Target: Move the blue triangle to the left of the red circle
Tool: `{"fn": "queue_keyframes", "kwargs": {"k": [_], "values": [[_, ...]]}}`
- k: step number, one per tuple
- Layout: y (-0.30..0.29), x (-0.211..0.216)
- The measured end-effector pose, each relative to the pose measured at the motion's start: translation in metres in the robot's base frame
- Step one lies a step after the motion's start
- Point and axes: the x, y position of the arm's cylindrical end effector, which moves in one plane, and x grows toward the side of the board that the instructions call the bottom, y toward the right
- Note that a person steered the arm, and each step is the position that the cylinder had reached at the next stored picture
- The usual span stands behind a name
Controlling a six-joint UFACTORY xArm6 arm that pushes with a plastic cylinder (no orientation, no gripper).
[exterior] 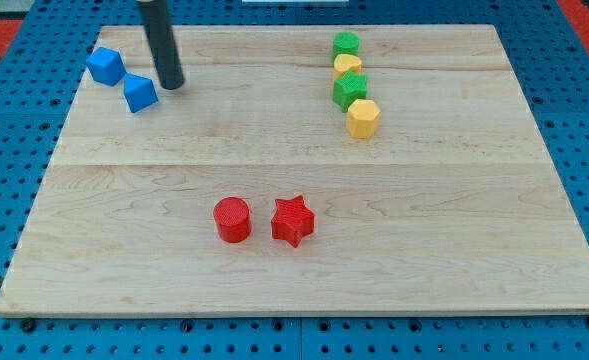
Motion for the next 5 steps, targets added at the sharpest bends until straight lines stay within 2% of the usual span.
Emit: {"fn": "queue_keyframes", "kwargs": {"k": [2, 3, 4, 5], "values": [[-0.048, 0.040], [-0.079, 0.021], [-0.090, 0.061], [-0.023, 0.107]]}}
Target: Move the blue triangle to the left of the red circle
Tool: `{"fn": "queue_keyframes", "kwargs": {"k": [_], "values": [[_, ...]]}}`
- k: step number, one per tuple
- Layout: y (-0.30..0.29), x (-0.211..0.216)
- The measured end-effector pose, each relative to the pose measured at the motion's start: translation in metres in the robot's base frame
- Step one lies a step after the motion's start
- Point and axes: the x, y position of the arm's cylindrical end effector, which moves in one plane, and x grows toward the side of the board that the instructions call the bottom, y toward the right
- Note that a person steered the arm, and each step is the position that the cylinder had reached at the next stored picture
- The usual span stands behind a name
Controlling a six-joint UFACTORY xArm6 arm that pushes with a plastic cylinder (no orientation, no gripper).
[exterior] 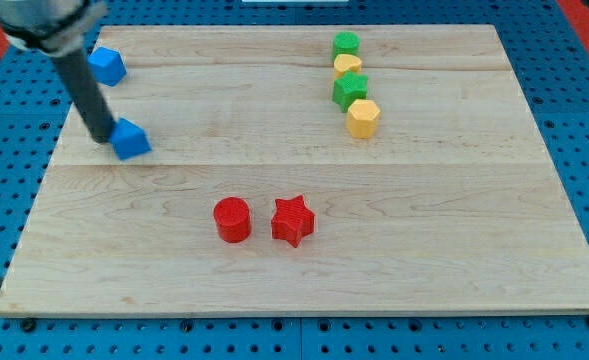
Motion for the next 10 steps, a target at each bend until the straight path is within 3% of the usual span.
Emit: {"fn": "queue_keyframes", "kwargs": {"k": [2, 4, 6, 7, 9, 10], "values": [[0.030, -0.017], [0.053, 0.071], [0.053, 0.097], [0.053, 0.097], [0.074, 0.046], [0.080, 0.068]]}}
